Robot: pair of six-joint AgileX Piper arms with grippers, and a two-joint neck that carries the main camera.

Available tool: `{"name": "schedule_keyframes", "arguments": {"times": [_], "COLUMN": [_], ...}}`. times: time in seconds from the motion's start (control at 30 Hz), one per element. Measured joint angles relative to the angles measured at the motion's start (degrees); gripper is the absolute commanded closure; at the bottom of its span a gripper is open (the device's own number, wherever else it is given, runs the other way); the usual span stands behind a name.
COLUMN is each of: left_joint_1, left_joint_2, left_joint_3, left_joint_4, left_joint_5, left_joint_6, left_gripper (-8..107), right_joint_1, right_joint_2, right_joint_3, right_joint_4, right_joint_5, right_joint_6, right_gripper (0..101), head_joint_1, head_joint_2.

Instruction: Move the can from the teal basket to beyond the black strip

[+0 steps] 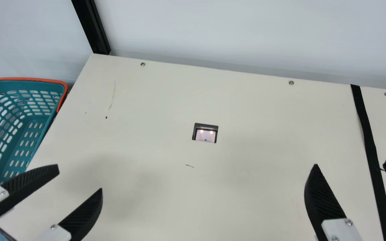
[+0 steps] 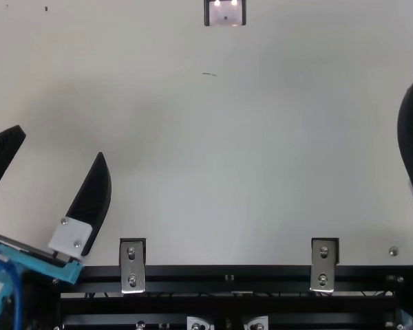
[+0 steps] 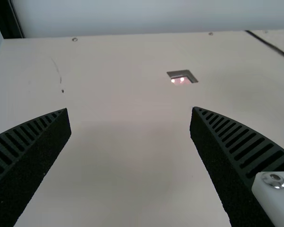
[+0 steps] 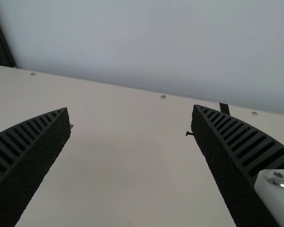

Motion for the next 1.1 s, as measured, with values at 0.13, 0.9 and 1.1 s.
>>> {"name": "schedule_keyframes", "arguments": {"times": [0.13, 0.9, 1.1], "left_joint_1": [0.0, 11.79, 14.43], "left_joint_2": [-0.01, -9.84, -14.14], "left_joint_3": [0.0, 0.91, 0.91], "left_joint_4": [0.0, 0.73, 0.0], "left_joint_5": [0.0, 2.34, 4.36], "left_joint_6": [0.0, 1.43, 2.43], "left_gripper": [9, 9, 9], "right_joint_1": [0.0, -5.06, -5.76], "right_joint_2": [-0.03, -6.62, -12.11], "right_joint_3": [0.0, 4.39, 8.24], "right_joint_4": [0.0, 2.09, 3.33], "right_joint_5": [-0.22, 0.68, 0.73], "right_joint_6": [0.0, -0.06, -0.69], "right_gripper": [0, 0, 0], "head_joint_1": [0.0, 0.0, 0.0], "head_joint_2": [-0.29, -0.29, -0.29]}}
